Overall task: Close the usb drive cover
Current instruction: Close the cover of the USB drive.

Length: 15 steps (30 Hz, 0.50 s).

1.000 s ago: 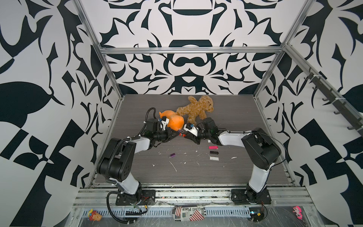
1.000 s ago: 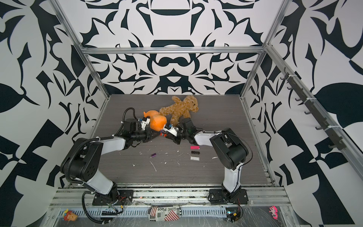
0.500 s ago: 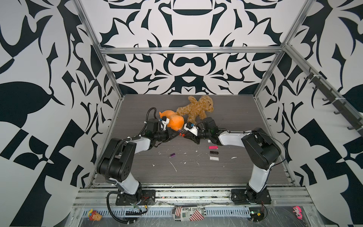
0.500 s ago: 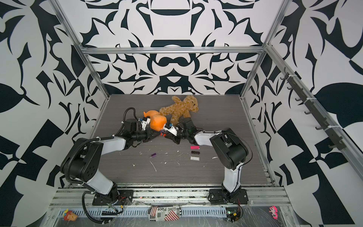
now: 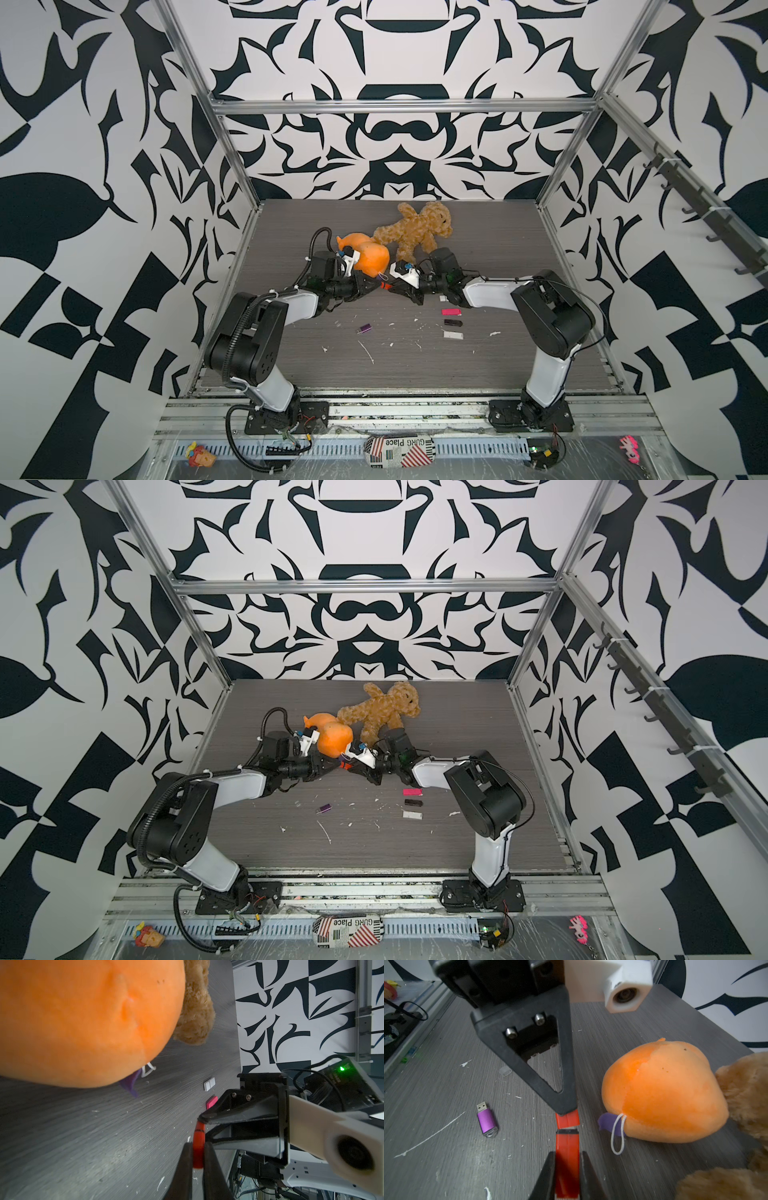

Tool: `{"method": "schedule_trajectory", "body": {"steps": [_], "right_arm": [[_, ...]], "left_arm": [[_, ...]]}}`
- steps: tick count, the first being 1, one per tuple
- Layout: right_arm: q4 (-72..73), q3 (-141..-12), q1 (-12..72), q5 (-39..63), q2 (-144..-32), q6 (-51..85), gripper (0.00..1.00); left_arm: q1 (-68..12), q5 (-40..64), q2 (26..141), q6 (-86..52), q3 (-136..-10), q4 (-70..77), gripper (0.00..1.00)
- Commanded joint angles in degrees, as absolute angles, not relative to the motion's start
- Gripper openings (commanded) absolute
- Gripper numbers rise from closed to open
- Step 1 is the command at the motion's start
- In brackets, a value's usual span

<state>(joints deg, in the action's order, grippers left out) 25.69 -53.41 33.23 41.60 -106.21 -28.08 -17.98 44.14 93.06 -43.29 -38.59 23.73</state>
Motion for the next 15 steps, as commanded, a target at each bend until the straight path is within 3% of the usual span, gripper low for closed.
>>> {"method": "schedule_trajectory", "body": {"steps": [1, 15], "right_arm": [[33.0, -53.7, 33.1, 45.9, -106.0, -32.1, 0.14], [33.3, -57.4, 33.4, 52.5, -106.8, -34.7, 0.14]], "left_arm": [[-18.4, 47.9, 94.1, -41.9, -38.8, 21.6, 0.00], [-20.6, 48.5, 96.3, -40.8, -40.2, 20.8, 0.00]]}}
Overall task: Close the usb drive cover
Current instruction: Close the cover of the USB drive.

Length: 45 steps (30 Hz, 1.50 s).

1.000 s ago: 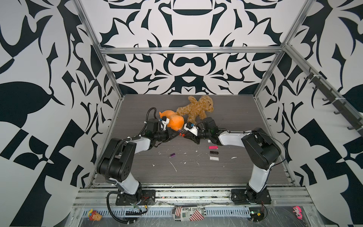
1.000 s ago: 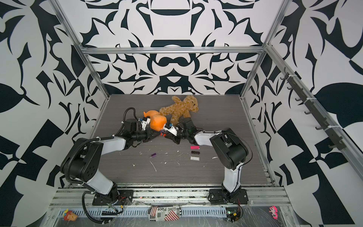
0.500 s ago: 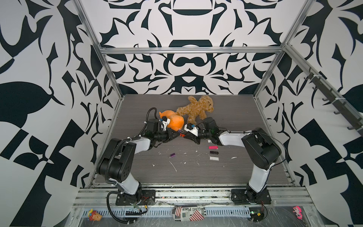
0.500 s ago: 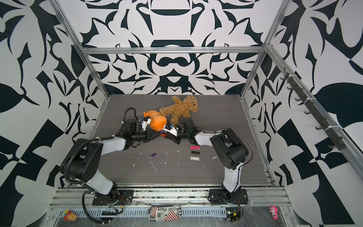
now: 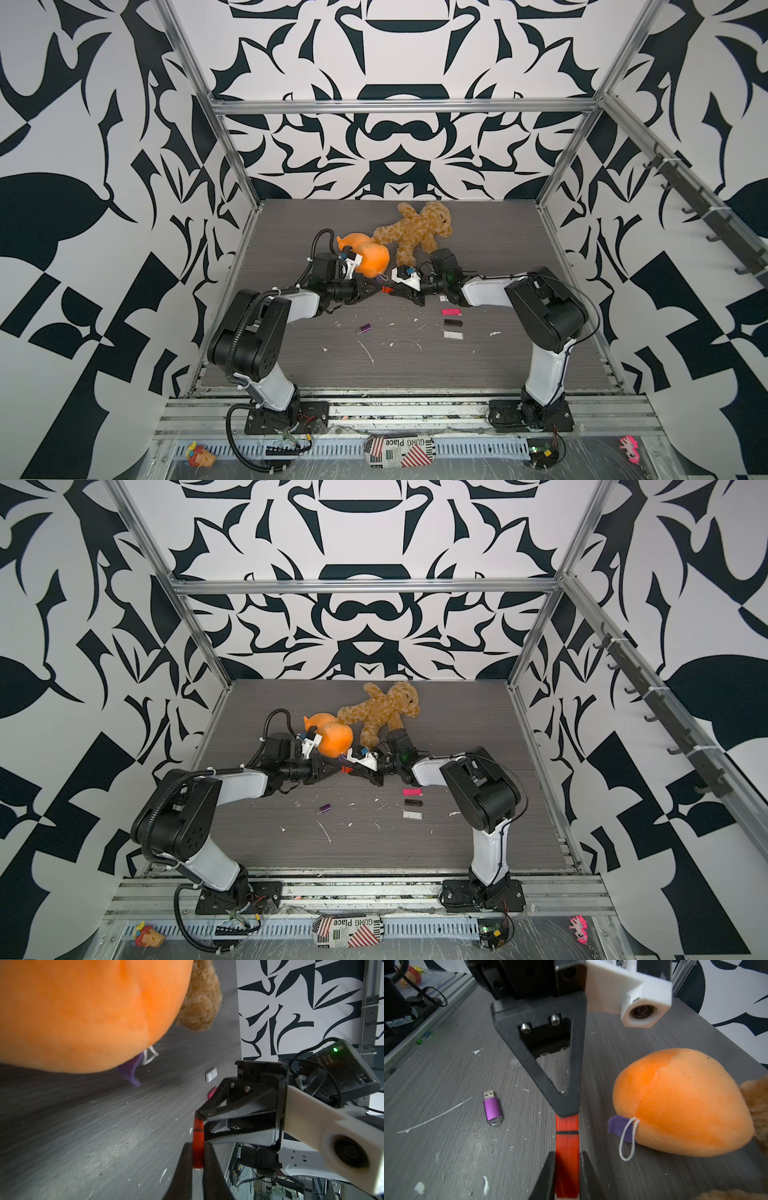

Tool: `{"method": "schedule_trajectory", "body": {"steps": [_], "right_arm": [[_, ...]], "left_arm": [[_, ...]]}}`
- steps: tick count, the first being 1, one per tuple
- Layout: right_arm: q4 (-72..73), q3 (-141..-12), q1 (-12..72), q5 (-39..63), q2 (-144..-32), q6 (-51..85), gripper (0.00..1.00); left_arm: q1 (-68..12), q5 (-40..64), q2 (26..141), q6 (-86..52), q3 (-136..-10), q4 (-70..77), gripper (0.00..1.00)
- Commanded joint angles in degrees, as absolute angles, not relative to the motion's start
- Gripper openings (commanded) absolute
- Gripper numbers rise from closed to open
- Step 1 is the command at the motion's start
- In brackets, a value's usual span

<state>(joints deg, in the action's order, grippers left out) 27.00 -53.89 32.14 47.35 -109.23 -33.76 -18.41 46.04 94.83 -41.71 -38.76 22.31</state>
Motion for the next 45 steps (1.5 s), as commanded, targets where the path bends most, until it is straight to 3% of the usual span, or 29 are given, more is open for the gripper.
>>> {"method": "schedule_trajectory", "body": {"steps": [1, 11, 16, 28, 35, 45], "right_arm": [[33.3, -57.4, 33.4, 52.6, -106.6, -35.1, 0.14], [38.8, -59.1, 33.5, 54.4, -107.6, -29.8, 0.13], [34.9, -60.3, 33.5, 52.8, -108.0, -30.3, 0.13], [16.1, -55.9, 33.0, 40.5, -103.3, -35.6, 0.40], [8.2, -54.4, 32.8, 36.7, -100.3, -39.4, 0.44], [8.2, -54.9, 32.8, 33.1, -101.2, -39.5, 0.43]], "left_arm": [[-20.7, 48.5, 96.5, -40.8, -40.2, 20.8, 0.00], [-22.5, 48.2, 97.7, -40.7, -41.4, 20.7, 0.00], [-22.8, 47.3, 97.3, -41.0, -41.8, 20.7, 0.00], [-22.8, 44.7, 95.8, -41.1, -43.9, 19.6, 0.00], [-22.8, 43.7, 96.2, -41.3, -44.4, 20.0, 0.00], [-22.8, 43.5, 95.5, -42.0, -43.9, 20.7, 0.00]]}}
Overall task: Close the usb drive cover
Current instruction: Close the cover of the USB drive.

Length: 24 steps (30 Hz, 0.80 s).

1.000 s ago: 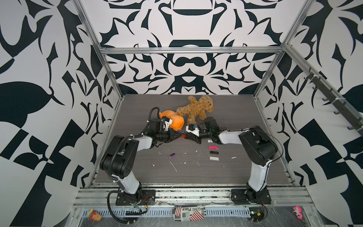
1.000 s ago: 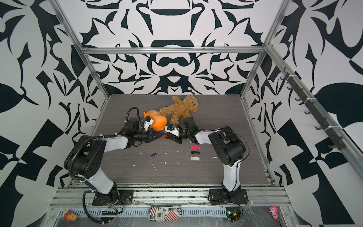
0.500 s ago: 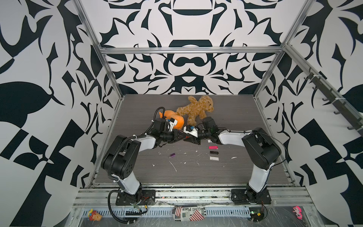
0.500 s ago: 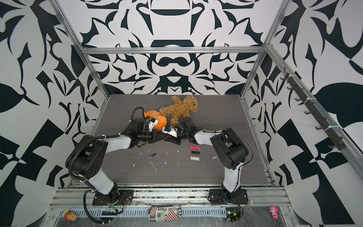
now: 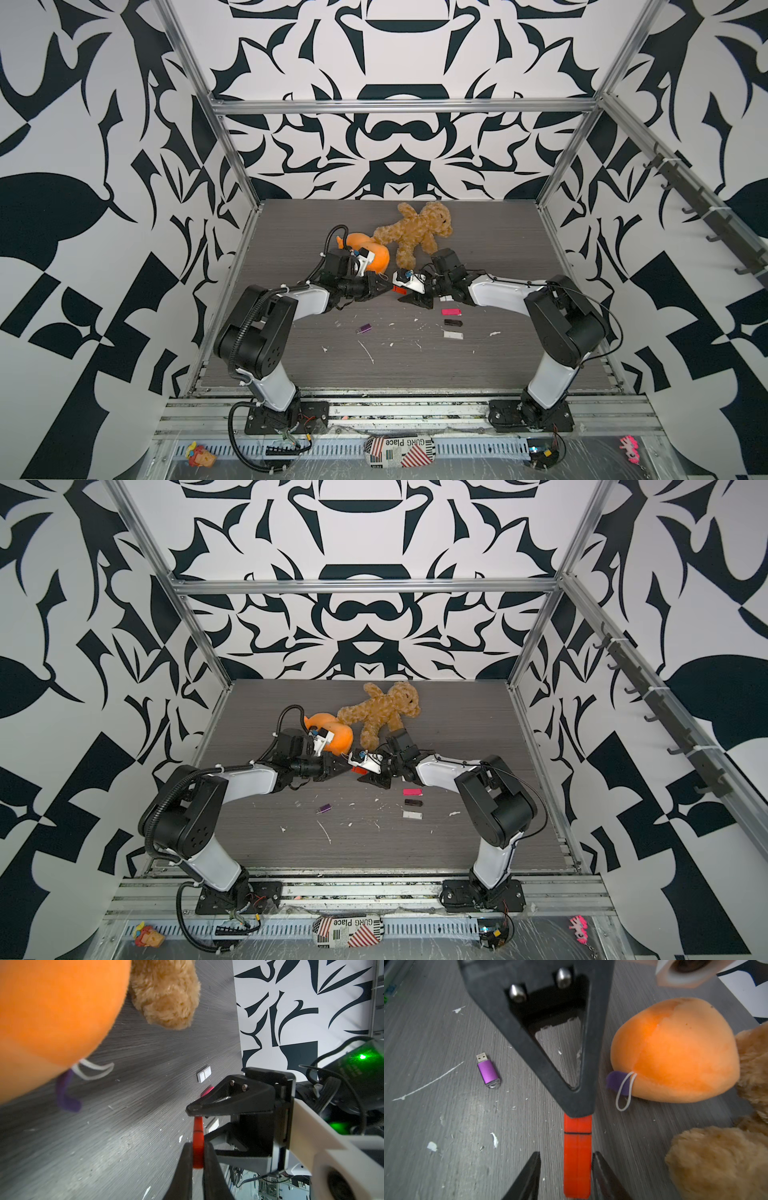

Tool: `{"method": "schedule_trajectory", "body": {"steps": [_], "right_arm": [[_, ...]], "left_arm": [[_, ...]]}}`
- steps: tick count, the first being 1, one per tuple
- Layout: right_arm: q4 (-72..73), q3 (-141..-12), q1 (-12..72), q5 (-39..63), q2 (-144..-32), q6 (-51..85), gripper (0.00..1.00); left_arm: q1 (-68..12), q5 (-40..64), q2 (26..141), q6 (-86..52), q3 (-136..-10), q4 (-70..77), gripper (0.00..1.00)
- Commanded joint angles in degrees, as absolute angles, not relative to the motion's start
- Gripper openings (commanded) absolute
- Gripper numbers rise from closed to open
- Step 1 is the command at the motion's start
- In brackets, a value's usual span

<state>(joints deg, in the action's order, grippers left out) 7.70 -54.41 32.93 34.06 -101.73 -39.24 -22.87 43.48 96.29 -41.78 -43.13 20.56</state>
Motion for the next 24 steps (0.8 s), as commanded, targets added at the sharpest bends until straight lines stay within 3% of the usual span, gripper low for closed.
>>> {"method": "schedule_trajectory", "body": {"steps": [1, 20, 24], "right_arm": [[8.6, -55.0, 32.8, 33.2, -101.3, -39.4, 0.42], [12.8, -55.7, 32.8, 34.8, -102.2, -42.4, 0.14], [12.2, -55.9, 32.5, 34.3, -102.1, -43.5, 0.12]], "left_arm": [[-22.7, 43.5, 95.5, -42.1, -43.8, 20.7, 0.00], [-23.5, 44.0, 95.7, -42.6, -43.7, 21.0, 0.00], [-23.5, 43.0, 94.8, -42.1, -43.6, 20.2, 0.19]]}}
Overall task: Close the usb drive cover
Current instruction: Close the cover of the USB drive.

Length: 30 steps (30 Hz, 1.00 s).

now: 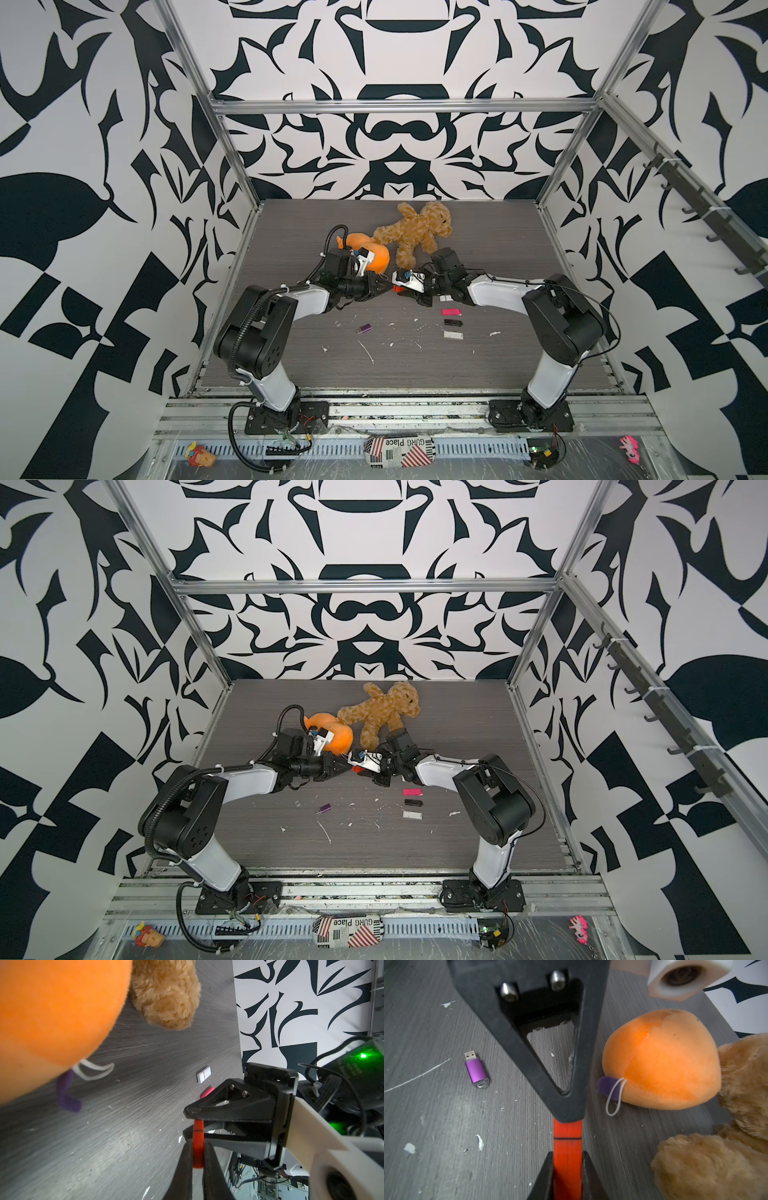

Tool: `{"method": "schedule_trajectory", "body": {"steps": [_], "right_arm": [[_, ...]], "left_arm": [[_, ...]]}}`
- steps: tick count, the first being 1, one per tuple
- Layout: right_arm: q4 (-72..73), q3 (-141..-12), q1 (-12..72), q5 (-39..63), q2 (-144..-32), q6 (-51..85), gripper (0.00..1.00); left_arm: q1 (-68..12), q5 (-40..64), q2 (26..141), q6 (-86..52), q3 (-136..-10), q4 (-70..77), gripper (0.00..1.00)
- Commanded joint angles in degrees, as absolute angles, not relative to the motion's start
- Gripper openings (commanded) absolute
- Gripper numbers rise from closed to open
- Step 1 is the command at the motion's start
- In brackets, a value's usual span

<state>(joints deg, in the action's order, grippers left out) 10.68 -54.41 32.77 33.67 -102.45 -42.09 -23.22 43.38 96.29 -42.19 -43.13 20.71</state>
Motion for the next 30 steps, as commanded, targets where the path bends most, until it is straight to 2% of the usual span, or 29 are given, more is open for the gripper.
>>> {"method": "schedule_trajectory", "body": {"steps": [1, 5, 6, 10, 14, 15, 20, 30], "right_arm": [[11.7, -56.0, 32.1, 34.3, -102.1, -44.0, 0.12], [9.0, -56.0, 29.4, 34.6, -101.3, -45.9, 0.12], [7.9, -56.0, 28.4, 34.5, -101.0, -46.7, 0.12], [1.8, -56.7, 24.7, 34.0, -100.3, -52.0, 0.12], [-7.5, -59.1, 21.1, 29.6, -100.1, -60.7, 0.12], [-9.3, -59.8, 20.3, 28.4, -100.2, -62.9, 0.12], [-15.1, -61.6, 16.8, 25.9, -100.6, -67.9, 0.12], [-20.6, -63.2, 15.4, 22.1, -102.9, -75.4, 0.13]], "left_arm": [[-23.5, 42.5, 94.2, -41.7, -43.6, 19.5, 0.30], [-23.4, 38.1, 89.7, -38.1, -43.1, 16.2, 0.60], [-23.4, 36.5, 88.2, -37.2, -42.6, 15.5, 0.65], [-23.3, 32.1, 84.4, -33.4, -43.1, 10.5, 0.76], [-22.6, 28.8, 82.8, -30.3, -43.7, 6.1, 0.84], [-22.2, 28.3, 82.6, -29.8, -43.8, 5.1, 0.89], [-21.4, 25.4, 81.5, -27.2, -45.1, 0.8, 0.94], [-21.4, 23.4, 80.6, -25.0, -45.5, -2.2, 0.95]]}}
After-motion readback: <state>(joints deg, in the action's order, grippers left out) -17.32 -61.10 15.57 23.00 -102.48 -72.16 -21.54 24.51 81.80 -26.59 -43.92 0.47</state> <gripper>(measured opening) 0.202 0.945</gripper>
